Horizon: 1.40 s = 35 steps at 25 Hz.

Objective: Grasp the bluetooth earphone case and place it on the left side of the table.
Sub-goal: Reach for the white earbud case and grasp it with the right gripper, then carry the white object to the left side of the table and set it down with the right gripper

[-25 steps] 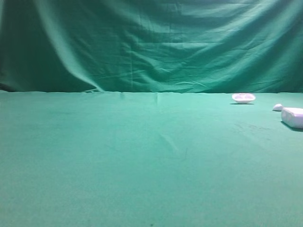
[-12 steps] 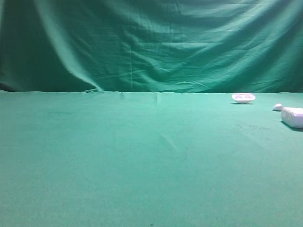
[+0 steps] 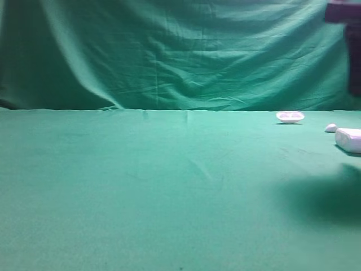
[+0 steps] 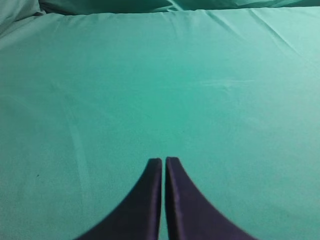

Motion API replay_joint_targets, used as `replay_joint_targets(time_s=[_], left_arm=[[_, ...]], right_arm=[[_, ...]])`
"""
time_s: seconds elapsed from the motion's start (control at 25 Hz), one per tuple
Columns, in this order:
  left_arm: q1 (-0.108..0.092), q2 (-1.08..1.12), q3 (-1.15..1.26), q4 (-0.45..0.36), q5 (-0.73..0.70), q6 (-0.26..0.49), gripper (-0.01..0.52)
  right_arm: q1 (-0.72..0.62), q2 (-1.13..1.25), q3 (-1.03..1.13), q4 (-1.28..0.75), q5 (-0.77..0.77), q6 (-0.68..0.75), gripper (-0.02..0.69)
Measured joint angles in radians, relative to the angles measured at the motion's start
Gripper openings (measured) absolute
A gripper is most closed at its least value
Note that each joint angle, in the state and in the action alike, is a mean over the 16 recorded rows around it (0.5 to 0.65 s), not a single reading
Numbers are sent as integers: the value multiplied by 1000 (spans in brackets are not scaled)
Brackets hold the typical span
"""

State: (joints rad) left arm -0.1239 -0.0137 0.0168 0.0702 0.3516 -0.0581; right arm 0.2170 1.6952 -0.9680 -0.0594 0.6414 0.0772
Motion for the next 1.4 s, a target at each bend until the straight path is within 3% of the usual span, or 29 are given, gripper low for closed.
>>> replay_joint_targets(time_s=[0.16,0.44,0.8,1.04,1.4], left_arm=[[0,0,0,0,0,0,0],[0,0,0,0,0,0,0],[0,0,0,0,0,0,0],[0,0,0,0,0,0,0],[0,0,0,0,0,0,0]], right_arm=[[0,45,-4,-2,-22,4,590],[1,91,-34,-4,-7,7,456],[33,106,-226,-1,137,9,326],[147,143,-471,12,235,6,321],[419,357,-882,35,286,-8,321]])
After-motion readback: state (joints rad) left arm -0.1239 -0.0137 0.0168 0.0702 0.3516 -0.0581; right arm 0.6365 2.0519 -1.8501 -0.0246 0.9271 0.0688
